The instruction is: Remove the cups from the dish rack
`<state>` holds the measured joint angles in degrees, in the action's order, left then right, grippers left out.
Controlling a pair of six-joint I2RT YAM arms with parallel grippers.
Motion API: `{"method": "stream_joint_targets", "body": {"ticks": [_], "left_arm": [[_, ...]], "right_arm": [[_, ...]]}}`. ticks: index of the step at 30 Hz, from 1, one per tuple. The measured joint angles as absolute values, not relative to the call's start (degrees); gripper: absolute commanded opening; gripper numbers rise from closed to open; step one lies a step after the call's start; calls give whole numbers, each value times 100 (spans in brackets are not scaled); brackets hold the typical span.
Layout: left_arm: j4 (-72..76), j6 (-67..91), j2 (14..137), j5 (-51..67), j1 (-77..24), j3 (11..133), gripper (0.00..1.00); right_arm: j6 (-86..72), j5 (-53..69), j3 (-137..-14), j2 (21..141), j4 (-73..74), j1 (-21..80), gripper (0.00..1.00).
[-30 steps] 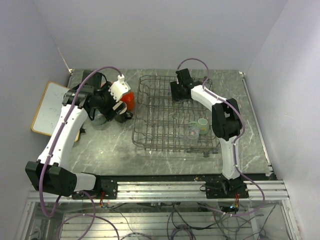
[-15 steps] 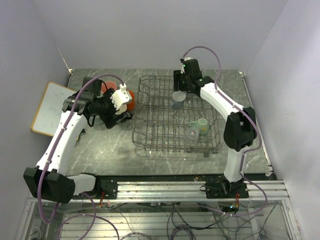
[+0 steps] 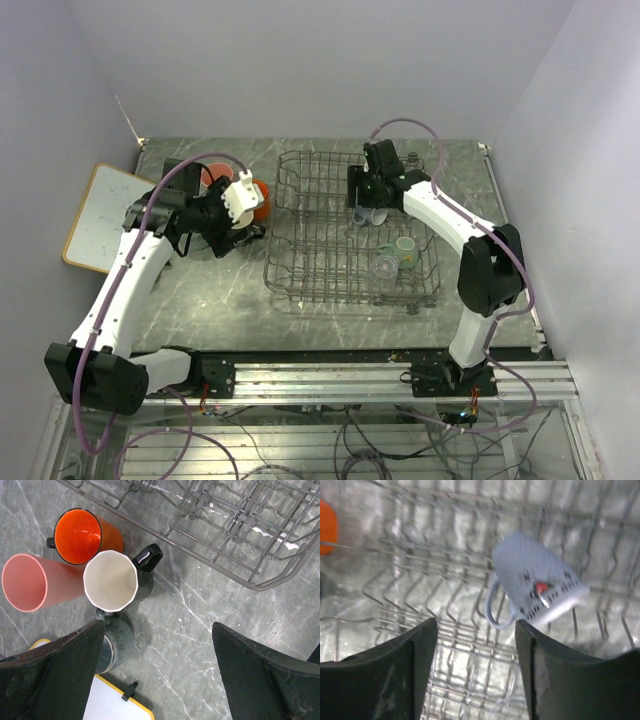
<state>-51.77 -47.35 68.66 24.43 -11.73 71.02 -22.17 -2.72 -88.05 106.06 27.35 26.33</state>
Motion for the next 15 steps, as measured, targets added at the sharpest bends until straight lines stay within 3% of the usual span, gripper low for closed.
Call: {"method": "stream_joint_targets", "body": {"ticks": [4, 9, 15], "left_arm": [[-5175, -4786, 6862, 2440, -1173, 7035, 99], [-5186, -4814, 6862, 2440, -1173, 7019, 99], [-5234, -4823, 6862, 2432, -1173, 7022, 99]], "right_arm": [[-2456, -567, -8211, 10250, 2963, 2641, 77], [-2825, -847, -7784, 9629, 2993, 2646, 77], [-3179, -694, -7719, 9684, 2703, 2443, 74]]}}
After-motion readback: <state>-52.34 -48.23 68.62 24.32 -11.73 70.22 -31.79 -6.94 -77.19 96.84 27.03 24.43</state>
